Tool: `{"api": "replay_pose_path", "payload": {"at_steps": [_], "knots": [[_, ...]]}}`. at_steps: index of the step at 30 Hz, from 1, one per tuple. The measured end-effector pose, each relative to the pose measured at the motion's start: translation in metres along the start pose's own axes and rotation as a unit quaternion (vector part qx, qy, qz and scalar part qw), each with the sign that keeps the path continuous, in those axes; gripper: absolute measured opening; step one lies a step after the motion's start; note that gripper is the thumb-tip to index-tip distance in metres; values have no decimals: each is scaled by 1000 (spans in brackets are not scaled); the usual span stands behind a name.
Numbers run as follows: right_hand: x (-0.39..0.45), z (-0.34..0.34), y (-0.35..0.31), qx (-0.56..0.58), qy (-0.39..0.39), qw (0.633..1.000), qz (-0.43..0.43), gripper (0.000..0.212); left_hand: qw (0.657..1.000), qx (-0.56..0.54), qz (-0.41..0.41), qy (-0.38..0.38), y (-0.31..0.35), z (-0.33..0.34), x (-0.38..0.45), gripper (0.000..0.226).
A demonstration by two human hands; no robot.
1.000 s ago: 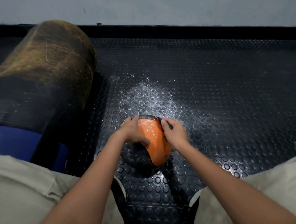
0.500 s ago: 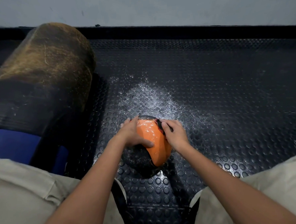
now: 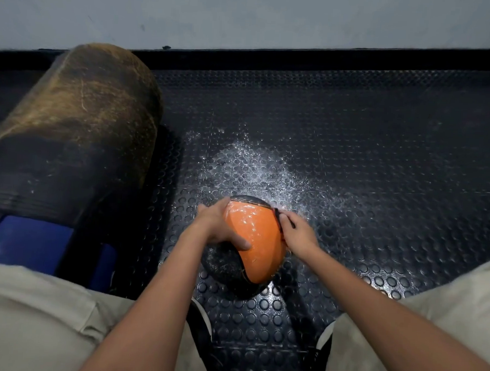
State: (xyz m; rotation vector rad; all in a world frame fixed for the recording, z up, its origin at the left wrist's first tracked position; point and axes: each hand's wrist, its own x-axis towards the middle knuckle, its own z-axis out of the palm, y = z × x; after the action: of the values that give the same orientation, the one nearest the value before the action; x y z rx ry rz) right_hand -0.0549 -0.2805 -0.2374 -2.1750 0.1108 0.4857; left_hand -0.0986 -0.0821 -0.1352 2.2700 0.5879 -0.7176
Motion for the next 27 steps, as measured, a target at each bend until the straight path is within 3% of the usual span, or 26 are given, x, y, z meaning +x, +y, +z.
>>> {"api": "replay_pose_path", "payload": {"at_steps": [3,10,16,22,27], "knots": [[-4,0,5,18,2,998,53,35,1000,7,5,-11,-1,-1,-4,135],[-7,2,-22,-13,38,997,-67,36,1000,-11,19,-15,-7,-7,-6,134],[-7,-4,-10,47,25,998,37,34,998,-49,33,-1,-7,0,-6,142],[-9,-9,-26,38,19,997,-57,32,999,-16,31,-8,0,-3,-2,130],[-7,-6,-4,93,4,994,55,32,1000,13,16,-19,1,-4,-4,129]]}}
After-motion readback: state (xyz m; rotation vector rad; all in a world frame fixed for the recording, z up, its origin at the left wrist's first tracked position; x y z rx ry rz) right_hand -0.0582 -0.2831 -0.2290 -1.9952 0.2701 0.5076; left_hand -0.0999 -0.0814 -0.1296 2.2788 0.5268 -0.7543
